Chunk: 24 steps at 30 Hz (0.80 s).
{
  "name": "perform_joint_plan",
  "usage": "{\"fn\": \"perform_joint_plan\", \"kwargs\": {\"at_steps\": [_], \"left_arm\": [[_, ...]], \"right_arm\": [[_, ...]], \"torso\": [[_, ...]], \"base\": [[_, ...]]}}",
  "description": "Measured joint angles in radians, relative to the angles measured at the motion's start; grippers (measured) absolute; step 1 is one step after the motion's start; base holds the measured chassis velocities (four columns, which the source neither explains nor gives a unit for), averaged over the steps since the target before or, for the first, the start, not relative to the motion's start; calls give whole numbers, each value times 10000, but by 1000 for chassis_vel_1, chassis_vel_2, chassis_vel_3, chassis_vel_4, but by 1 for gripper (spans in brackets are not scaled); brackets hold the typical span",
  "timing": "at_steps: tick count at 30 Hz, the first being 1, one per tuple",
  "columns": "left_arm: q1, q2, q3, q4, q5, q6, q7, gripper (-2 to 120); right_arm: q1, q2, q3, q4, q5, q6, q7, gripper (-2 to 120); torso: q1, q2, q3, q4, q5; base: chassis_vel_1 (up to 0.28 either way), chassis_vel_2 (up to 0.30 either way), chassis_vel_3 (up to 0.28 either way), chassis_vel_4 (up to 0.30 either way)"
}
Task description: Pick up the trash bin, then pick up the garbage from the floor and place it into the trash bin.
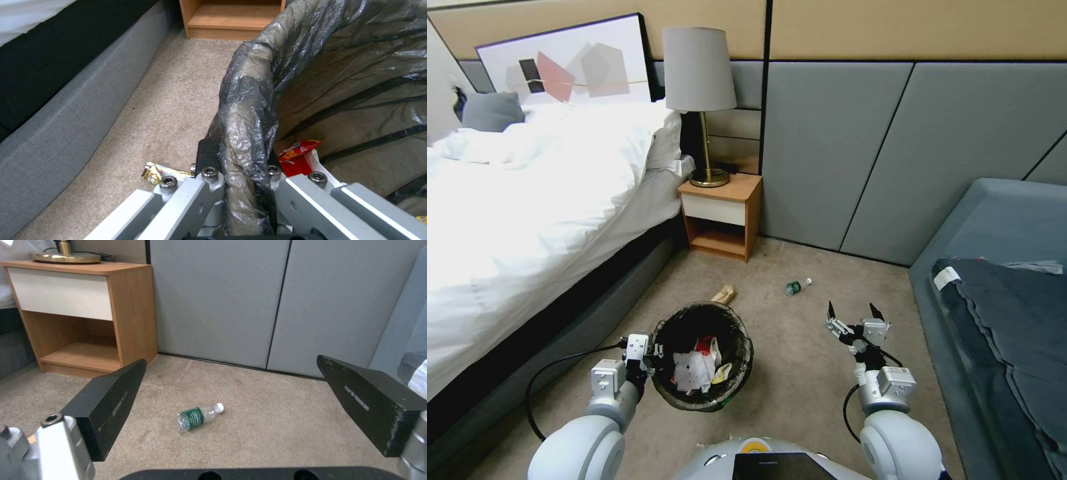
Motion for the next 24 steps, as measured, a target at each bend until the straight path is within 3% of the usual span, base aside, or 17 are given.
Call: {"fn": "perform_joint_plan", "kwargs": {"at_steps": [12, 18, 24], "left_arm": [[14, 64, -132, 0, 64, -1, -61, 1], [140, -226, -653, 0, 2, -1, -173, 1], [219, -254, -669, 0, 2, 6, -177, 1]], "right_arm": [[263, 28, -10, -198, 262, 32, 164, 100], [450, -545, 36, -110, 1133, -319, 472, 100], [466, -600, 55, -161, 1284, -437, 508, 100]], "torso": [[2, 0, 0, -1, 0], [1, 0, 0, 0, 0], [1, 0, 0, 0, 0]], "base": [[0, 0, 0, 0], [0, 0, 0, 0], [0, 0, 0, 0]]}}
